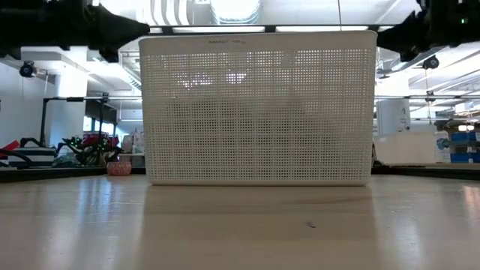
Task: Sort clothes
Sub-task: Return to Home Position
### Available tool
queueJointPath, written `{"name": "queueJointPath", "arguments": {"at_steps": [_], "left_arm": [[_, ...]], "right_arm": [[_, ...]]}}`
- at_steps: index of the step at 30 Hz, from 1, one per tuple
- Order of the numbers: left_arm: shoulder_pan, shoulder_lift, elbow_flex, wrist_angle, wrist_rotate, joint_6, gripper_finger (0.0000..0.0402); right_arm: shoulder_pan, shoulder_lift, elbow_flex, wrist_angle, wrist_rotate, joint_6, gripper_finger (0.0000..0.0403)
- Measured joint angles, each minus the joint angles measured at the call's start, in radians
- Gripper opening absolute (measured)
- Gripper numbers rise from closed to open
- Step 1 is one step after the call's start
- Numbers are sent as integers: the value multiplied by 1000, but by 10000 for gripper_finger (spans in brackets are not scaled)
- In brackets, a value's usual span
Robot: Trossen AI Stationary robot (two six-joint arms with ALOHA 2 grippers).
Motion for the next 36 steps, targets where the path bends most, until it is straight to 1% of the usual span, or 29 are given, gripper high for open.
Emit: {"name": "queueJointPath", "arguments": {"at_steps": [4, 8, 13, 17, 20, 22, 24, 29, 36], "left_arm": [[0, -30, -37, -1, -19, 11, 0], [0, -119, -78, -11, -20, 26, 0], [1, -275, -145, -63, -29, 25, 0], [2, -394, -175, -191, -47, -11, 0], [4, -473, -183, -324, -57, -55, 0], [7, -478, -181, -381, -92, -85, 0], [12, -472, -181, -417, -101, -98, 0], [26, -461, -196, -410, -124, -130, 0], [29, -460, -197, -408, -142, -130, 0]], "right_arm": [[-8, -73, -73, 9, 5, 7, 0], [-14, -166, -133, 4, 7, 32, 0], [-18, -160, -175, 9, 1, 49, 0], [-22, -166, -213, 3, 4, 61, 0], [-34, -167, -235, 8, 4, 68, 0], [-44, -167, -254, 0, -1, 72, 0], [-56, -166, -272, 15, -8, 82, 0], [-110, -139, -275, 20, -18, 89, 0], [-199, -68, -275, 17, -18, 77, 0]]}}
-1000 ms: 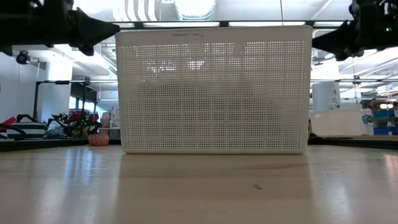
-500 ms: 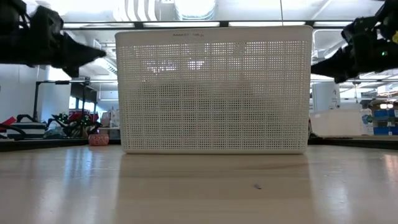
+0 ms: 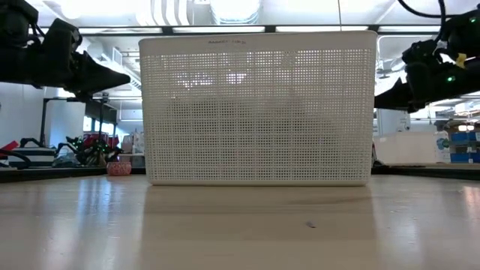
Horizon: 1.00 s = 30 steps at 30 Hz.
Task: Sort clothes
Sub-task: Return to Home Position
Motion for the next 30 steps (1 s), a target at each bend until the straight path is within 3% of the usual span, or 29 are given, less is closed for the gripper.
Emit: {"name": "queueJointPath", "arguments": {"at_steps": [4, 9, 14, 30], "left_arm": [[0, 1, 0, 0, 0, 0, 0], [0, -4, 0, -1, 0, 0, 0], [0, -11, 0, -2, 0, 0, 0], [1, 0, 0, -2, -34, -10, 0]], "right_arm": [[-2, 5, 0, 2, -19, 7, 0], [-2, -46, -1, 15, -139, 0, 0], [-2, -99, -1, 15, -158, -21, 0], [-2, -75, 0, 8, -130, -20, 0]]}}
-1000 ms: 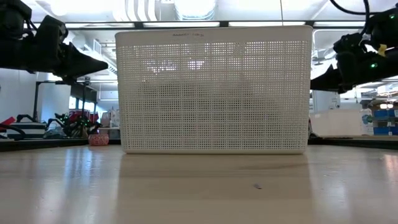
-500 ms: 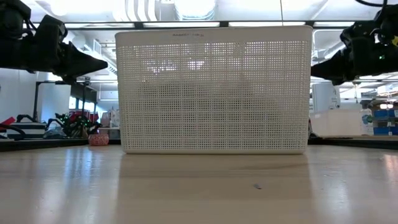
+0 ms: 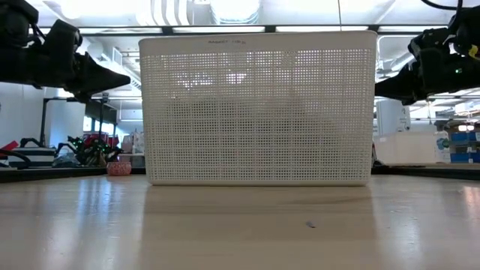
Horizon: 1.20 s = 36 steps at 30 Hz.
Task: Sort clothes
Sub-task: Return to Home Position
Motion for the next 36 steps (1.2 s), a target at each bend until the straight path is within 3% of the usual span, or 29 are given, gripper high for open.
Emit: {"name": "queueJointPath", "arguments": {"at_steps": [36], "left_arm": [[1, 24, -3, 18, -20, -24, 0]], "right_arm": [[0, -1, 0, 2, 1, 0, 0]]}}
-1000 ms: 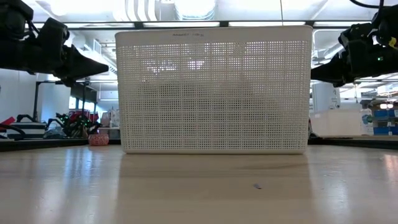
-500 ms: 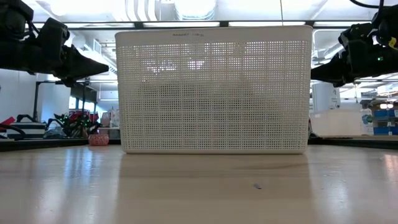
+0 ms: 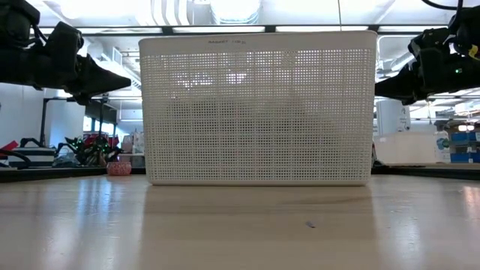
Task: Sort clothes
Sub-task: Return to Home Position
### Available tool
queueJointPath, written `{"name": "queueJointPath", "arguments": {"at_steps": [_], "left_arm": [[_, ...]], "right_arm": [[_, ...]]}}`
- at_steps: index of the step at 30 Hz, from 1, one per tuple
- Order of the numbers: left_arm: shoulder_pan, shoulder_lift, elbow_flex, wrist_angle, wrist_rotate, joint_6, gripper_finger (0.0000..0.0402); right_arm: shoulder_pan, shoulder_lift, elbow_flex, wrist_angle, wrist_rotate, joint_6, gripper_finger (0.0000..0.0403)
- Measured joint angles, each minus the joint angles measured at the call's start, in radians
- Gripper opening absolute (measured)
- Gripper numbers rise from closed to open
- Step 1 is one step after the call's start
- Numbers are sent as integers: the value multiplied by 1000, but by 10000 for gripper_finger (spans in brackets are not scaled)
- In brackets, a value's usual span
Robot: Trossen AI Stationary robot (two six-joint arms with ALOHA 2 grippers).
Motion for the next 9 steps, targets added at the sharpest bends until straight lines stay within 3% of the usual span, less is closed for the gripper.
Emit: {"name": "queueJointPath", "arguments": {"at_steps": [9], "left_arm": [[0, 0, 0, 0, 0, 8, 0]], "right_arm": [[0, 0, 14, -20, -1, 0, 0]]}}
